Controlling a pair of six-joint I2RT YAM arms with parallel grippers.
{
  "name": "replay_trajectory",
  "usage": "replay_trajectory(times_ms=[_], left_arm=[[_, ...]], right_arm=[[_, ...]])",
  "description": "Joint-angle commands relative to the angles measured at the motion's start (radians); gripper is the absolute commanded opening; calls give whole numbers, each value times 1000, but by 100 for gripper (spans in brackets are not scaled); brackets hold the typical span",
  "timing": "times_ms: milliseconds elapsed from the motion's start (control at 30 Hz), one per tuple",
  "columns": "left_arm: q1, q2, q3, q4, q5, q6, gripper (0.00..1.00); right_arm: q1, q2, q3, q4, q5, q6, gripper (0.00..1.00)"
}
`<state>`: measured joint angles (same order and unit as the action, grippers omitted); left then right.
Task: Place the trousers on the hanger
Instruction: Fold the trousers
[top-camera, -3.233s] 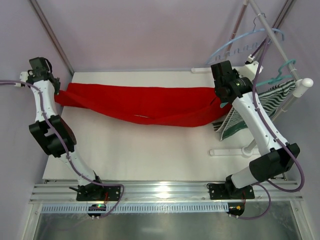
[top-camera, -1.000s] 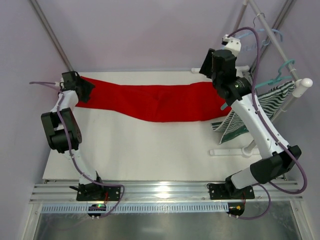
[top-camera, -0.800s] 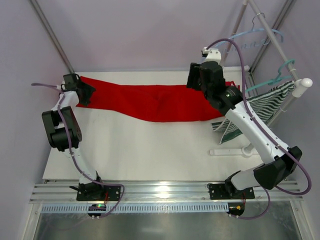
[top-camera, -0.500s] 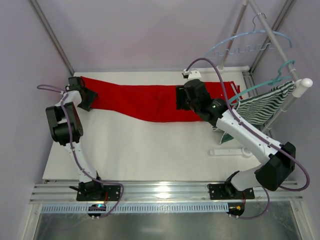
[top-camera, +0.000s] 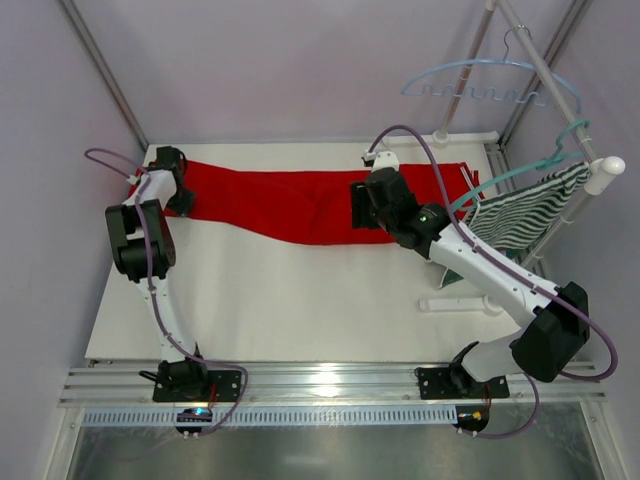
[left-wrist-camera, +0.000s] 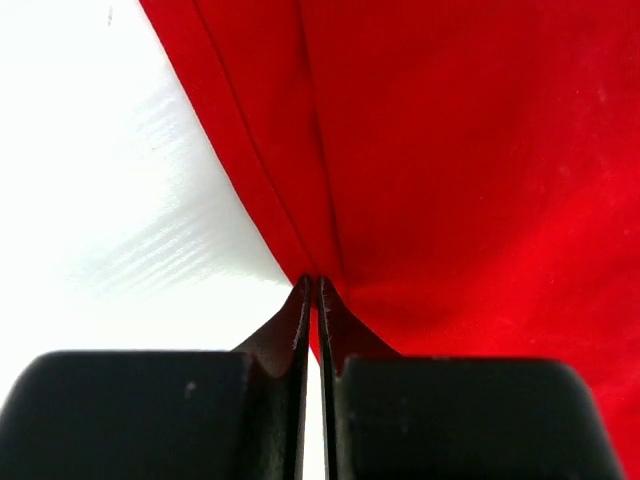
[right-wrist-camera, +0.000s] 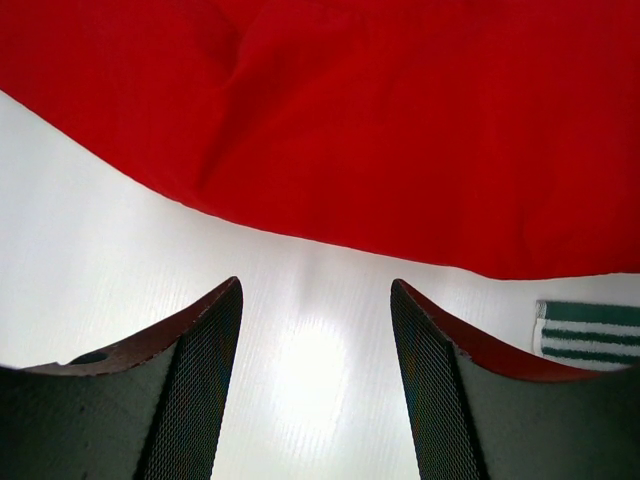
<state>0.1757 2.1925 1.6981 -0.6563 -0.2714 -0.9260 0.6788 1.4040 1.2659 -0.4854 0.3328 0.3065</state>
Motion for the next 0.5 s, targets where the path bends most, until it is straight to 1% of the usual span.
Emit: replay_trajectory(times_ms=[0, 200, 300, 467], left_arm=[[5, 4, 5, -74, -132, 47, 0], [5, -80, -35, -100, -227, 87, 0], [5, -157, -101, -98, -270, 96, 0], [7, -307, -262, -66, -314, 105, 0]], right_arm=[[2, -56, -14, 31, 11, 5, 64], [4, -97, -46, 33, 2, 22, 64], [2, -112, -60, 34, -3, 29, 64], [4, -94, -53, 5, -1, 46, 64]])
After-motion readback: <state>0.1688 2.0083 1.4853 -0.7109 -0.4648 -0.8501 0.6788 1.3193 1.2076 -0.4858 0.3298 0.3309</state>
